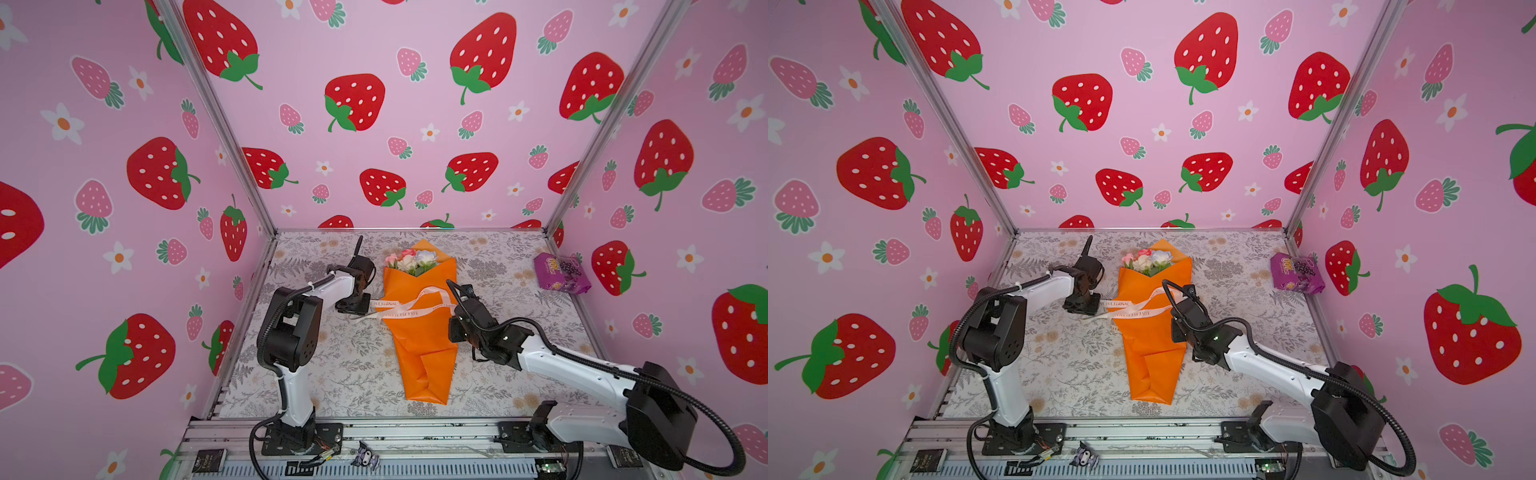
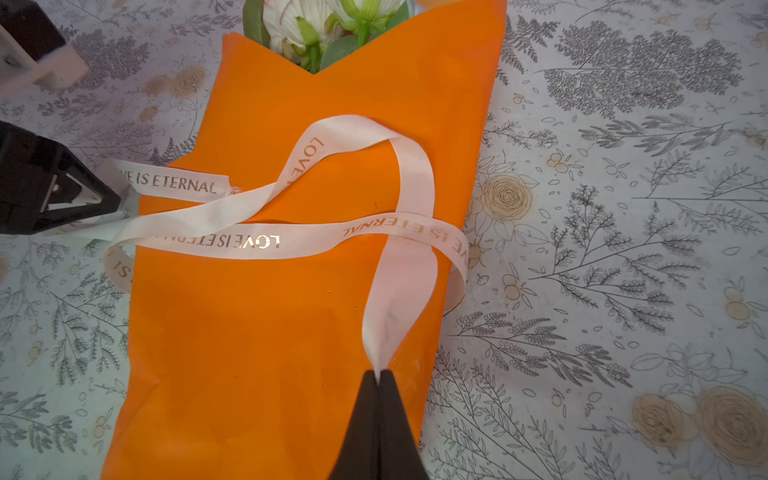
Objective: Tie the bouquet of fake flowers
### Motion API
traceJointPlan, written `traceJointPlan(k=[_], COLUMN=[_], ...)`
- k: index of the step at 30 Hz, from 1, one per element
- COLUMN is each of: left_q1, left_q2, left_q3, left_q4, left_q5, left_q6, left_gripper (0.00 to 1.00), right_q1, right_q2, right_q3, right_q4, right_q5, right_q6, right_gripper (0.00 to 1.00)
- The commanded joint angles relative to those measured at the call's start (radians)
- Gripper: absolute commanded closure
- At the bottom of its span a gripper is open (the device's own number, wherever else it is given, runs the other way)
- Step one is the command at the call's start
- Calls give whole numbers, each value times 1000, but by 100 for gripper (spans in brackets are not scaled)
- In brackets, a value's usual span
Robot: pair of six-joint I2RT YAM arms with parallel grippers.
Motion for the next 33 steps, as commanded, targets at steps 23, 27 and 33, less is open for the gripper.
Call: traceJointPlan(k=[23,27,33], left_q1=[31,48,75], left_q2=[-75,-64,-144], left_q3=[-81,-92,-132], left_q4=[6,19,67], left_q5=[36,81,131], left_q6=[-136,-156,-193], left_gripper=[55,70,100], right_q1=[-12,-12,-62], right_q2=[-6,-14,-103], right_q3=[1,11,13], right_q4=[-15,-45,-162], right_q5=[5,28,130], right_q6=[12,7,13], right_gripper=[100,100,100])
